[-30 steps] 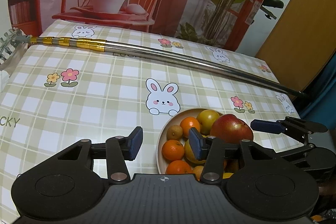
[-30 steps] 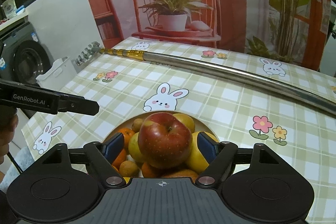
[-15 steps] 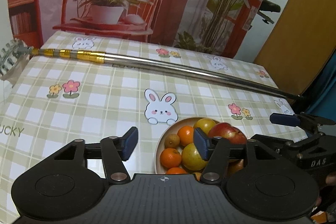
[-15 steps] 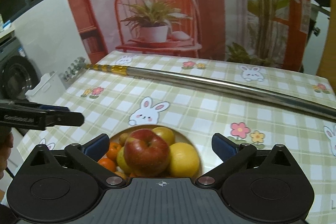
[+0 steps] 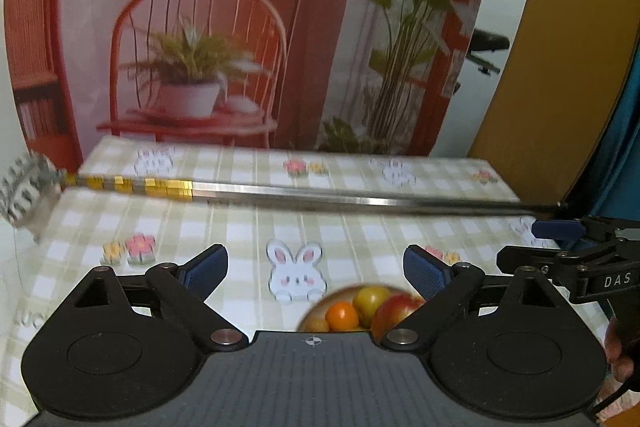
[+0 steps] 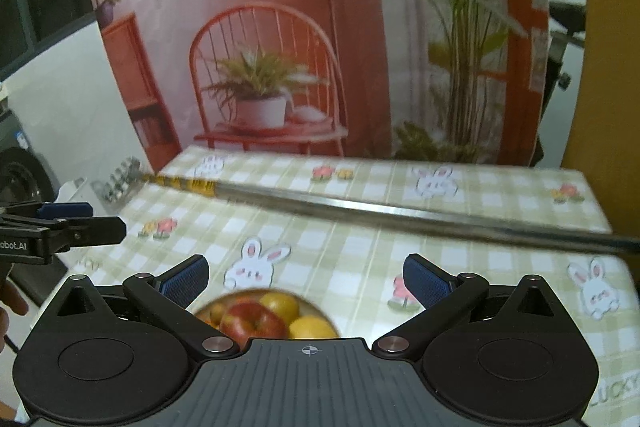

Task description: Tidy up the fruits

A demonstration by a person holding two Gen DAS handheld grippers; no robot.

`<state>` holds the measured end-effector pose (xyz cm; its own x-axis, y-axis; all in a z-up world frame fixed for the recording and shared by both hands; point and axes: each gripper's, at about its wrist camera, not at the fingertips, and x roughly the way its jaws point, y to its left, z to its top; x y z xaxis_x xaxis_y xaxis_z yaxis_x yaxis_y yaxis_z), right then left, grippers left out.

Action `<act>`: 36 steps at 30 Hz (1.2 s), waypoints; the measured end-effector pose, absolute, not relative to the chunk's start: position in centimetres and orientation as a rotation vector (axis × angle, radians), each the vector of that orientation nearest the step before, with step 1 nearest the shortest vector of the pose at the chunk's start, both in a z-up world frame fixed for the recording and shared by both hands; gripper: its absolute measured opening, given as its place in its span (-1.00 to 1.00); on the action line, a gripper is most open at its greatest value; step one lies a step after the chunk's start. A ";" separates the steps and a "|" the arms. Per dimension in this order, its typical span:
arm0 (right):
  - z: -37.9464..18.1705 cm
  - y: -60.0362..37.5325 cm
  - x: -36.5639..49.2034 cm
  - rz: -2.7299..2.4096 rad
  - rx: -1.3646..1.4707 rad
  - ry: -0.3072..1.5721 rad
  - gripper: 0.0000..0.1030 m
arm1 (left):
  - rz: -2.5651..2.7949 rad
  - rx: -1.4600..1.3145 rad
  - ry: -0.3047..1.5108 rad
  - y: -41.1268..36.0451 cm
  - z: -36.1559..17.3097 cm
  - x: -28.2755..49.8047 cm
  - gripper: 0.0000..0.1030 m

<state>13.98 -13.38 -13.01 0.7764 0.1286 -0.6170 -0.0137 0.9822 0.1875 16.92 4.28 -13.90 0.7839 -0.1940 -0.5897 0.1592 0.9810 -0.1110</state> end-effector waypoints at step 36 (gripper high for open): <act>-2.7 -15.1 11.4 -0.017 0.176 0.418 0.99 | -0.139 -0.010 0.355 1.7 -3.0 13.4 1.00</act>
